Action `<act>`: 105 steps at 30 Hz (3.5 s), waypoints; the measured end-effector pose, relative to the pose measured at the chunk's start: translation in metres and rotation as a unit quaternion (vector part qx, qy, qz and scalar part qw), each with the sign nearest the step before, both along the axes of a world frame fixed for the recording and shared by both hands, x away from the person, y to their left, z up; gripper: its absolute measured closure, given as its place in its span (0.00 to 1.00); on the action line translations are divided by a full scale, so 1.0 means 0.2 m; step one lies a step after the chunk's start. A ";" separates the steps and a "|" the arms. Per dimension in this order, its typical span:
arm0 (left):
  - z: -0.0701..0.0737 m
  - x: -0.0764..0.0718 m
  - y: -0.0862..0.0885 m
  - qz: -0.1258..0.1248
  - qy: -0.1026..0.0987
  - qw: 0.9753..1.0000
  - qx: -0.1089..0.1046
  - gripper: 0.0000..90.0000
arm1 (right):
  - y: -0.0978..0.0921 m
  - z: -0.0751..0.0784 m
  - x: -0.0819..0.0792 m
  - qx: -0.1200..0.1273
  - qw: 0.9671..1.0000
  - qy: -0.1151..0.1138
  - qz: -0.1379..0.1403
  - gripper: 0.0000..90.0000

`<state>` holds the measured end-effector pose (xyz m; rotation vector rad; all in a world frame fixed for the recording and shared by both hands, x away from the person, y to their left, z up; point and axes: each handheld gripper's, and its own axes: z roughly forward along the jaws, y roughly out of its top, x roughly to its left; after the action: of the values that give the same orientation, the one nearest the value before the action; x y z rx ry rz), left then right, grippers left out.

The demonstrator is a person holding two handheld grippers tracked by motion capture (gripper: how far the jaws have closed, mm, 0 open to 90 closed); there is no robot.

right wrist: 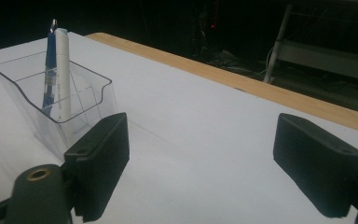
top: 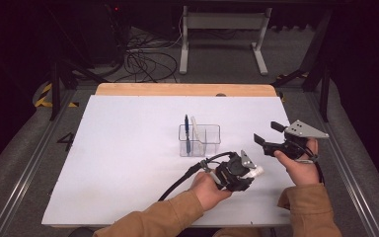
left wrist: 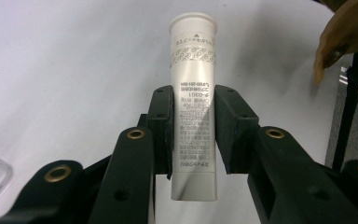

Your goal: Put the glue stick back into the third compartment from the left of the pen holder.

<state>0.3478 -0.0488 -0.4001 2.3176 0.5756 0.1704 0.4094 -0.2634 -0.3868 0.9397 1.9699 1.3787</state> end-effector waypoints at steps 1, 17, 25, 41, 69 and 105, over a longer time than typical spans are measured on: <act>0.01 0.00 0.01 -0.001 -0.001 1.000 -0.003 0.78 | 0.00 0.00 0.00 0.000 1.000 0.000 0.000 0.21; 0.09 -0.01 0.24 0.034 -0.038 0.996 -0.070 0.78 | -0.01 0.01 0.00 0.003 1.000 -0.003 -0.006 0.21; 0.13 0.03 0.35 0.073 -0.069 0.985 -0.137 0.78 | 0.00 0.00 0.00 0.001 1.000 -0.002 -0.002 0.21; 0.13 0.13 0.44 0.122 -0.110 0.963 -0.213 0.78 | 0.00 0.00 0.00 0.001 1.000 -0.001 0.000 0.21; 0.06 0.29 0.46 0.175 -0.138 0.947 -0.230 0.78 | 0.02 -0.01 0.00 0.001 1.000 0.002 0.008 0.21; -0.04 0.33 0.40 0.210 -0.151 0.948 -0.184 0.78 | 0.04 -0.01 0.00 -0.002 1.000 0.005 0.025 0.21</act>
<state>0.4135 0.0303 -0.4082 1.7424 0.8560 0.5605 0.4084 -0.2555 -0.3879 0.9023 2.0147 1.4003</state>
